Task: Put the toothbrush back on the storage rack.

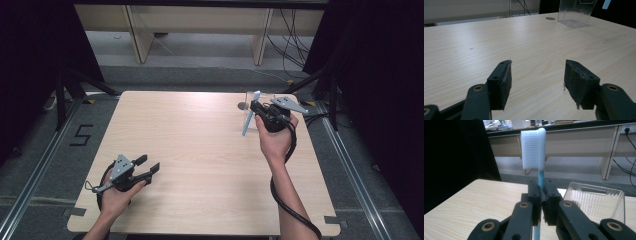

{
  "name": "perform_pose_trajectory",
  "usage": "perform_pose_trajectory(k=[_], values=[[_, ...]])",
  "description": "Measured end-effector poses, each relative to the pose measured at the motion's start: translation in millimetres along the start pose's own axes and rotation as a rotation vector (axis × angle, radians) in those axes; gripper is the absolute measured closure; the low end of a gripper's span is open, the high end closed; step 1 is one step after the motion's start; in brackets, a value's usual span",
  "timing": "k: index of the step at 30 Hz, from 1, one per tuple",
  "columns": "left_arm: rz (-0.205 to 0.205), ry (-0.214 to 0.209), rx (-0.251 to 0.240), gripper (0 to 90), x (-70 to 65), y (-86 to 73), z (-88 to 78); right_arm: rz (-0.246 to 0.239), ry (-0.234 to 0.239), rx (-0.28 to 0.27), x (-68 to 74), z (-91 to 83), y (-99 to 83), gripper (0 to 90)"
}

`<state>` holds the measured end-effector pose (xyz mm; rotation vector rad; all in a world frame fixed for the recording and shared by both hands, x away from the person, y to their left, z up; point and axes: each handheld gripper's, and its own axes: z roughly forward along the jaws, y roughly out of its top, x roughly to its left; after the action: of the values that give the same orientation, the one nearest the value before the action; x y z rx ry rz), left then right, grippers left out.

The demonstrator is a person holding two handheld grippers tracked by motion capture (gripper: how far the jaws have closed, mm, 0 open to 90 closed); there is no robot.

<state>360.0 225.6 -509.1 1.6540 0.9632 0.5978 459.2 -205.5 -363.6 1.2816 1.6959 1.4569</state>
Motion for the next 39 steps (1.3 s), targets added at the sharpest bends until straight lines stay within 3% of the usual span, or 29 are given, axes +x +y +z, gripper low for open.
perform_pose_trajectory(k=[4,5,16,20,22,23,39], values=[[0.002,0.001,0.0,38.2,0.3,0.1,0.0,-0.026,-0.004,-0.018,-1.9,1.4,3.2,86.2],[0.002,0.001,0.0,38.3,0.2,0.1,-0.1,-0.006,-0.007,-0.01,-1.3,0.7,4.4,86.1],[0.002,0.003,0.0,38.0,0.4,0.0,-0.1,-0.027,-0.034,-0.034,-9.1,2.0,14.7,86.1],[0.001,0.004,-0.001,38.0,0.3,-0.1,-0.4,-0.002,-0.05,-0.037,-11.5,2.8,17.4,86.1],[0.003,0.005,0.0,38.0,0.5,0.0,-0.7,-0.025,-0.05,-0.039,-15.2,3.7,19.2,86.1],[0.003,0.005,0.0,37.9,0.5,0.0,-0.7,-0.008,-0.054,-0.034,-15.1,3.9,19.7,86.1],[0.001,0.006,0.0,37.9,1.1,-0.1,-0.9,-0.022,-0.109,-0.055,-31.4,8.9,31.1,86.1]])
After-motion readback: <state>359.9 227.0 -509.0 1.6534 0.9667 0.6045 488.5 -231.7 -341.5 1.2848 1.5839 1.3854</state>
